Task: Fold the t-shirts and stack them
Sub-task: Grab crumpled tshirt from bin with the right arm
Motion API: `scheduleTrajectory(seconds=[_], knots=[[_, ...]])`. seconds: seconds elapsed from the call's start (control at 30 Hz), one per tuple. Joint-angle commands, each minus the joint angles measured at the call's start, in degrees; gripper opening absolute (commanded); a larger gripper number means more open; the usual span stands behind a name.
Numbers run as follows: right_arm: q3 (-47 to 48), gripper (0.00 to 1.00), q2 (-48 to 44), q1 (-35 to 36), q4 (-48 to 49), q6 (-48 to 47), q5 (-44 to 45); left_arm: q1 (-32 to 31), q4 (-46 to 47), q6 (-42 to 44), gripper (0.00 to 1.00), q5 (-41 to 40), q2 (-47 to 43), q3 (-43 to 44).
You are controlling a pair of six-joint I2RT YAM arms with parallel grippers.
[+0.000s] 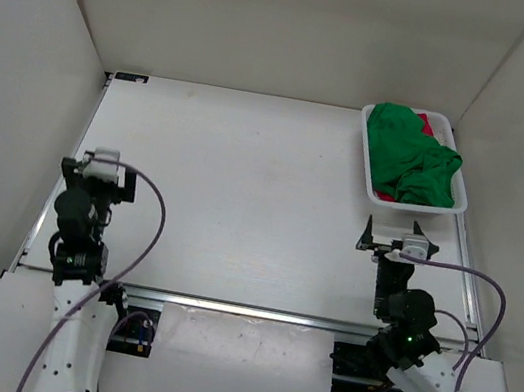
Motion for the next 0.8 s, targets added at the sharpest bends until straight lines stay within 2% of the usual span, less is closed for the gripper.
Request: scheduleTrajectory(seconds=[0.0, 0.07, 0.1, 0.13, 0.17, 0.23, 0.27, 0.4, 0.43, 0.5, 0.57, 0.67, 0.77], knots=[[6.47, 0.99, 6.92, 13.29, 13.28, -9.34, 12.95, -1.08, -14.34, -0.61, 0.98, 8.76, 11.3, 12.92], [8.05, 0.99, 10.18, 16.49, 11.46, -9.71, 14.82, -4.16, -19.62, -1.84, 0.99, 9.05, 18.94, 22.41], [8.67, 0.99, 11.94, 15.01, 8.92, -8.15, 13.35, -8.17, -23.39, -2.11, 0.99, 8.09, 23.95, 27.07], [10.42, 0.99, 13.0, 13.87, 6.64, -4.82, 11.68, -9.78, -27.43, -2.11, 0.99, 7.47, 29.4, 29.2], [11.57, 0.99, 13.36, 11.77, 2.96, -3.4, 6.44, -10.49, -29.21, -2.29, 0.98, 5.9, 31.72, 34.1], [16.47, 0.99, 16.16, 0.99, -3.02, 1.68, -6.03, -16.45, -35.45, -1.59, 0.99, 4.49, 40.05, 40.0], [18.33, 0.99, 17.57, -4.98, -4.27, 3.28, -8.09, -17.61, -36.78, -1.85, 0.99, 4.57, 41.74, 43.08], [34.21, 0.99, 30.73, -21.69, -15.42, 9.7, -26.86, -18.49, -39.07, -3.34, 0.99, 6.15, 48.07, 48.29], [39.04, 0.99, 35.29, -25.22, -16.84, 10.41, -29.18, -19.54, -40.12, -3.43, 0.99, 5.71, 49.3, 50.47], [45.55, 0.99, 42.49, -26.49, -24.72, 9.63, -31.84, -20.68, -39.95, -3.87, 0.99, 5.45, 51.15, 52.07], [52.59, 0.99, 50.31, -23.69, -28.78, 8.05, -29.84, -21.92, -39.87, -3.61, 0.99, 3.7, 52.82, 53.39], [55.95, 0.99, 56.58, -24.81, -33.62, 13.2, -35.59, -22.19, -42.23, -3.0, 0.99, 3.16, 56.24, 55.67], [59.13, 0.99, 61.96, -25.44, -40.13, 15.69, -40.46, -19.73, -45.76, -4.66, 0.98, 7.98, 60.74, 60.15]])
